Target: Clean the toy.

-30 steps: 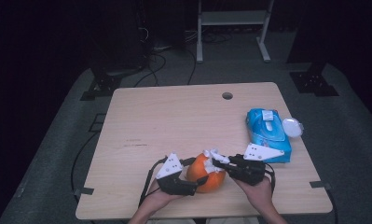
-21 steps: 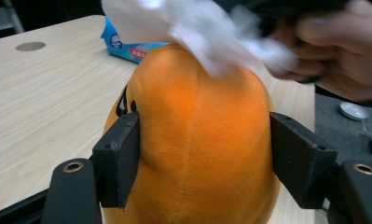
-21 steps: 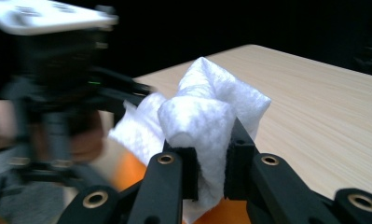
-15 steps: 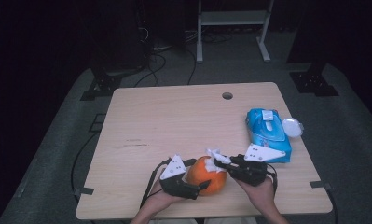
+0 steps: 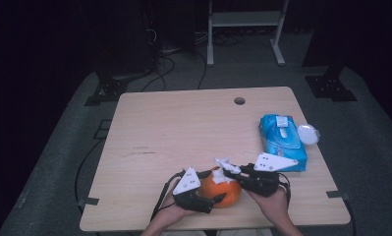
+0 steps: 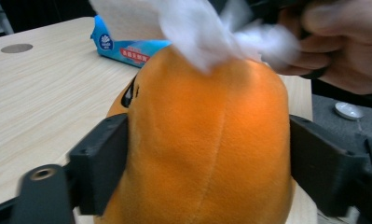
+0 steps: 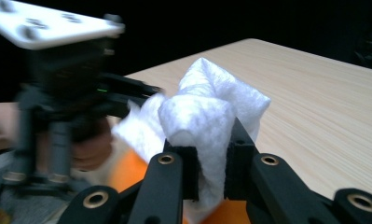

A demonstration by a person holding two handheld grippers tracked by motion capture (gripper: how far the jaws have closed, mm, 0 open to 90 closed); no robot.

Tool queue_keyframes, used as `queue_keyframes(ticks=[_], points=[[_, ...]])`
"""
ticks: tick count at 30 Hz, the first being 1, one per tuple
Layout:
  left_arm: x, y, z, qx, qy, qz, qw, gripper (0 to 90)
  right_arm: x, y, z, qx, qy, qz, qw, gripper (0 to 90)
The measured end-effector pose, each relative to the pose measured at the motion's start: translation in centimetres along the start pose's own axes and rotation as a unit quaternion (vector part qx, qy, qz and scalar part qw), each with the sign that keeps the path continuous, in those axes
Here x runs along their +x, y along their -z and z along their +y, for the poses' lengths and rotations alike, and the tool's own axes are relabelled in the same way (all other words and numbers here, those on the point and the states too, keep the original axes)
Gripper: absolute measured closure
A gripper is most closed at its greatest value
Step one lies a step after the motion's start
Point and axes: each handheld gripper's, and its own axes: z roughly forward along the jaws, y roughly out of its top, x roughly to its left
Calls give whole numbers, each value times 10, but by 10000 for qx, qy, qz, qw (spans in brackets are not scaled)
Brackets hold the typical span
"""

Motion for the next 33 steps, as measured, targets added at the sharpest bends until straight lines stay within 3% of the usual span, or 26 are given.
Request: queue_keyframes(ticks=[1,3,5,8,10,14,17,20,22,24,25,27,29,31,33], points=[[0,2,3,10,-18,123,9999,302,5,-3,2,-6,71,134,9999,788],[-1,8,7,17,-173,299,9994,351,12,-7,5,17,276,144,9995,788],[-1,11,9,47,-313,543,9980,359,7,-5,7,-9,204,89,9998,788],[3,11,7,62,-115,504,9986,320,-8,-1,-2,21,-13,-113,9999,788],[5,8,6,29,59,331,9994,209,-17,-1,-9,37,-181,-144,9997,788],[12,6,1,106,158,377,9991,114,-19,1,-10,66,-254,-204,9994,788],[11,3,-4,83,127,313,9994,158,-7,-2,-5,29,-139,-84,9999,787],[3,4,1,89,-115,544,9984,311,9,-10,-1,64,106,189,9997,787],[1,7,5,57,-191,670,9976,365,12,-14,0,107,299,120,9994,788],[1,11,9,5,-194,840,9963,378,2,-8,1,7,93,91,9999,788],[2,13,10,44,-263,893,9956,373,-3,-6,0,-6,45,-52,10000,788],[5,13,9,73,-103,781,9969,326,-16,-3,-7,60,-173,-201,9996,787],[7,12,6,54,12,610,9981,252,-25,-4,-16,122,-432,-177,9988,786],[9,13,7,-10,188,554,9983,191,-27,-7,-20,137,-483,-165,9986,786],[10,13,6,9,189,634,9978,237,-27,-6,-18,146,-489,-180,9985,786]])
